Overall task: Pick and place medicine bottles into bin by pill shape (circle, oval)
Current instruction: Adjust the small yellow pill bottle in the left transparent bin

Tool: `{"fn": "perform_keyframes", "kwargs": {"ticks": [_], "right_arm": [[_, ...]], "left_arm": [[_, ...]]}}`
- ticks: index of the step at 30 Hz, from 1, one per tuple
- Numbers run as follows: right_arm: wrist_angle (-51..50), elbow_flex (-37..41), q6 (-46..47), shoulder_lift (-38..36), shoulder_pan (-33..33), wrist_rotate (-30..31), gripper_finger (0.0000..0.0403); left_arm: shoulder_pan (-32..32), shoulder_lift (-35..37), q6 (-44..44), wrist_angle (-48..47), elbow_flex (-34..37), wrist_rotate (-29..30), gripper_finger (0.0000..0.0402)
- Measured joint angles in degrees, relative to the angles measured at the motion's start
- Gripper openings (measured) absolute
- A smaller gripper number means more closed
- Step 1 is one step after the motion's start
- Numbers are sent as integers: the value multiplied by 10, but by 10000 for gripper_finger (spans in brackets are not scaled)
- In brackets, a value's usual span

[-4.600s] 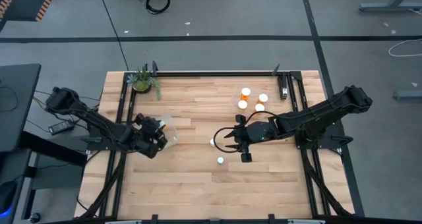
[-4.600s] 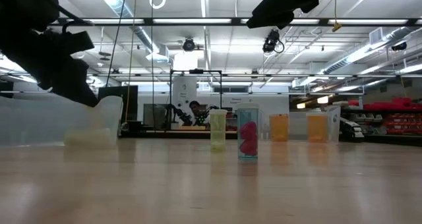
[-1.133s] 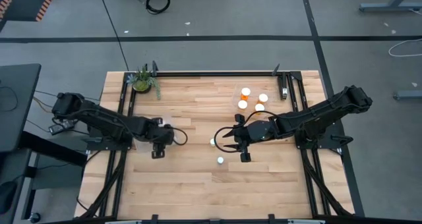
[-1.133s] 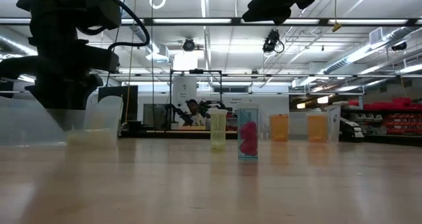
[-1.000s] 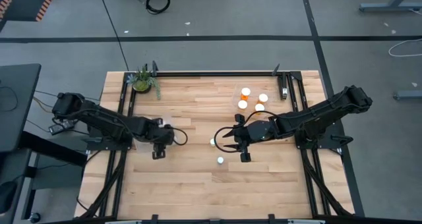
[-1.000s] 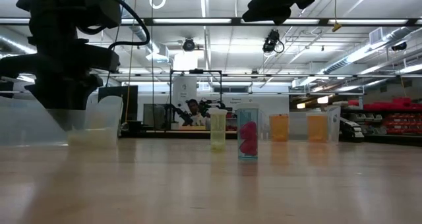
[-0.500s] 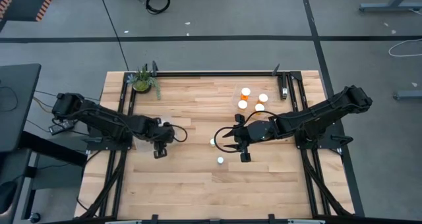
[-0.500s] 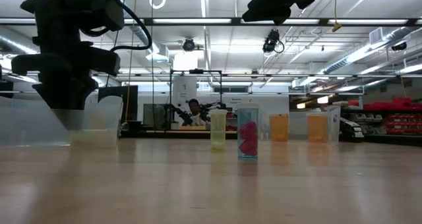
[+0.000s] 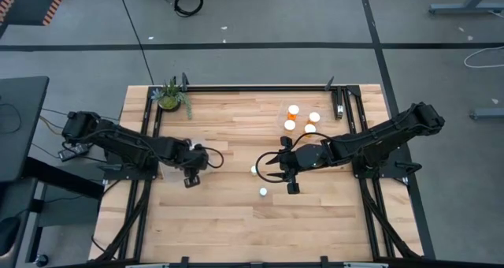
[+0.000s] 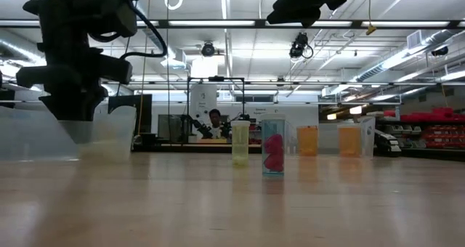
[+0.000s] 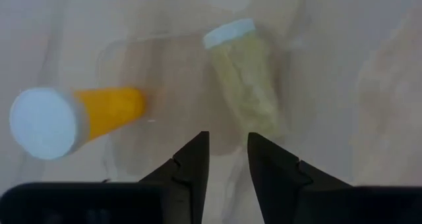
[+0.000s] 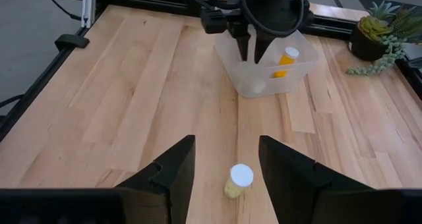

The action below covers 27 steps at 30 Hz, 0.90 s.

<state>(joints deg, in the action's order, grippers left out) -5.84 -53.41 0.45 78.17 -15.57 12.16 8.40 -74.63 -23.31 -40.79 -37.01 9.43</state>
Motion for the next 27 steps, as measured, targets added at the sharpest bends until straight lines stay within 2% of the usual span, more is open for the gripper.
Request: {"fn": "perform_keyframes", "kwargs": {"ticks": [4, 9, 15, 27], "right_arm": [[0, 0, 0, 0, 0, 0, 174], [0, 0, 0, 0, 0, 0, 174], [0, 0, 0, 0, 0, 0, 174], [4, 0, 0, 0, 0, 0, 174]], "left_arm": [[0, 0, -1, -5, 0, 1, 98], [0, 0, -4, -4, 0, -27, 82], [0, 0, -59, 3, 0, -48, 74], [-15, 0, -86, 24, 0, -39, 124]]}}
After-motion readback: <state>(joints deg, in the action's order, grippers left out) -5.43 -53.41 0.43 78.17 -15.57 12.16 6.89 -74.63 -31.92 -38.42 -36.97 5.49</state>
